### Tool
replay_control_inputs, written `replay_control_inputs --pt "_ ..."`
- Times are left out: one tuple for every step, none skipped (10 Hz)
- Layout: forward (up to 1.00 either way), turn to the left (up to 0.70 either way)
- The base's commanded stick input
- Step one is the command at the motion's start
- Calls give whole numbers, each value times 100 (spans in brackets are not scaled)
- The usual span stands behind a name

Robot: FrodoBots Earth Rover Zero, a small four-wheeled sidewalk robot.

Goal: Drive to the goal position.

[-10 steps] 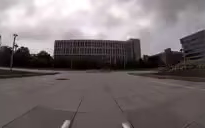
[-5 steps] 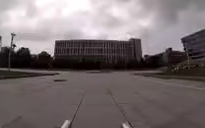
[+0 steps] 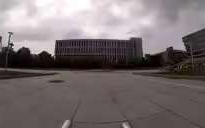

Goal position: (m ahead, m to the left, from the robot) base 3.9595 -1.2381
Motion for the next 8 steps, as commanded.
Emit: replay_control_inputs --pt "100 0" --pt "100 0" --pt "100 0" --pt "100 0" --pt "100 0" --pt "100 0" --pt "100 0" --pt "100 0"
